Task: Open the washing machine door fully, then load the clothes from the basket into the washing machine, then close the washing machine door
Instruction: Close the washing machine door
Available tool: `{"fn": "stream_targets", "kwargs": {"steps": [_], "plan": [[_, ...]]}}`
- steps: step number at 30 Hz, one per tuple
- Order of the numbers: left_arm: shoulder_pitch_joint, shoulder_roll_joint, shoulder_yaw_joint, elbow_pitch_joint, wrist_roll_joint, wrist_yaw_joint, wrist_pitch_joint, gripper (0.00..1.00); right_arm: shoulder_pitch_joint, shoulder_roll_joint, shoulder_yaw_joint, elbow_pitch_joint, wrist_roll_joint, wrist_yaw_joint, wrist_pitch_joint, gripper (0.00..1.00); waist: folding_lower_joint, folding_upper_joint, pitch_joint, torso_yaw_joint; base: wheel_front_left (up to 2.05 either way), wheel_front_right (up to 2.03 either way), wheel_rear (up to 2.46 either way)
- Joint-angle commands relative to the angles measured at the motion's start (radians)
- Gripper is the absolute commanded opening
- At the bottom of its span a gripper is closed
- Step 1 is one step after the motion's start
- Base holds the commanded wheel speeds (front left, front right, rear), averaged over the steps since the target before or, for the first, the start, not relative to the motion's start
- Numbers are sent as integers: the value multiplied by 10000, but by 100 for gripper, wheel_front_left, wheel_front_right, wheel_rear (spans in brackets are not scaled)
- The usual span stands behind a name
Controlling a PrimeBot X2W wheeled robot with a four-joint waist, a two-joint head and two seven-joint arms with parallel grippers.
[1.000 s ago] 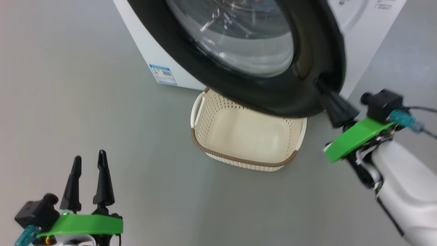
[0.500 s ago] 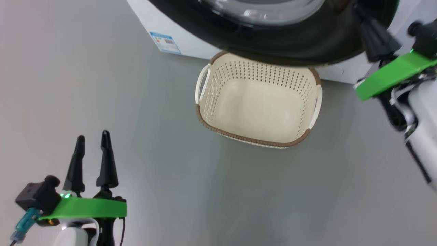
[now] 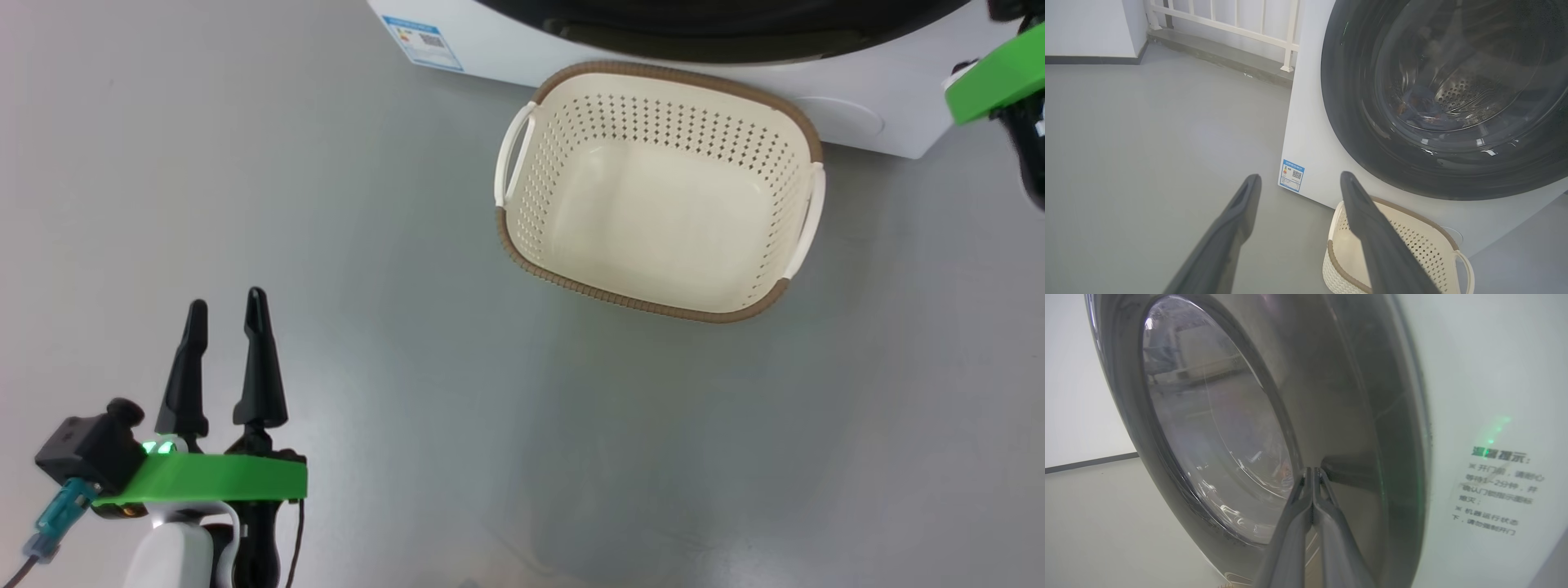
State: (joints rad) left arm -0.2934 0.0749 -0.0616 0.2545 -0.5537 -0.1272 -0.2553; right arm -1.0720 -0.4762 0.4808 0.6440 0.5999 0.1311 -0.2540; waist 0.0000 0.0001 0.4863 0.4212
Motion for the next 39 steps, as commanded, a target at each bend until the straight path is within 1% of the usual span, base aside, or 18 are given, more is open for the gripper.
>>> {"fn": "stream_targets", "kwargs": {"steps": [1, 8, 20, 21, 23, 24, 25, 26, 27, 28, 33, 39], "plan": [[-90, 250, 326, -202, -23, -34, -65, 100, -168, -45, -47, -150, 22, -4, -78, 0, 0, -1, 77, 80, 0, 0, 0], [-110, 172, 335, -120, -28, -34, -65, 100, -474, -88, -81, 110, 51, -4, -78, 0, 0, -1, -6, 126, 0, 0, 0], [-100, 275, 377, -80, 9, -34, -65, 100, 19, 217, -54, 95, 115, -4, -78, 0, 0, -1, -346, -89, 0, 0, 0], [-88, 286, 384, -78, 16, -34, -65, 100, 87, 256, -39, 69, 124, -4, -78, 7, 0, -1, -405, -131, 0, 0, 0], [-65, 319, 402, -78, 32, -34, -65, 100, 282, 367, 6, 21, 201, -4, -78, 10, 0, -1, -552, -233, 0, 0, 0], [-53, 338, 402, -73, 44, -34, -65, 100, 387, 417, 24, -13, 250, -4, -78, 15, 0, -1, -638, -290, 0, 0, 0], [-38, 360, 388, -64, 54, -34, -65, 100, 495, 468, 38, -63, 296, -4, -78, 29, 0, -1, -726, -354, 0, 0, 0], [-25, 387, 370, -58, 65, -34, -65, 100, 609, 524, 39, -138, 345, -4, -78, 45, 0, -1, -816, -424, 0, 0, 0], [-14, 409, 360, -59, 72, -34, -65, 100, 732, 577, 36, -225, 382, -4, -78, 80, 0, -1, -907, -497, 0, 0, 0], [-2, 438, 348, -56, 84, -34, -65, 100, 864, 626, 31, -326, 407, -4, -78, 100, 0, -1, -1001, -573, 0, 0, 0], [83, 598, 365, -44, 136, -34, -65, 100, 1559, 835, 32, -889, 452, -4, -78, 100, 0, -1, -1478, -1036, 0, 0, 0], [231, 746, 386, -9, 178, -34, -65, 100, 2503, 1014, 81, -1667, 478, -4, -78, 100, 0, -1, -2046, -1750, 0, 0, 0]]}}
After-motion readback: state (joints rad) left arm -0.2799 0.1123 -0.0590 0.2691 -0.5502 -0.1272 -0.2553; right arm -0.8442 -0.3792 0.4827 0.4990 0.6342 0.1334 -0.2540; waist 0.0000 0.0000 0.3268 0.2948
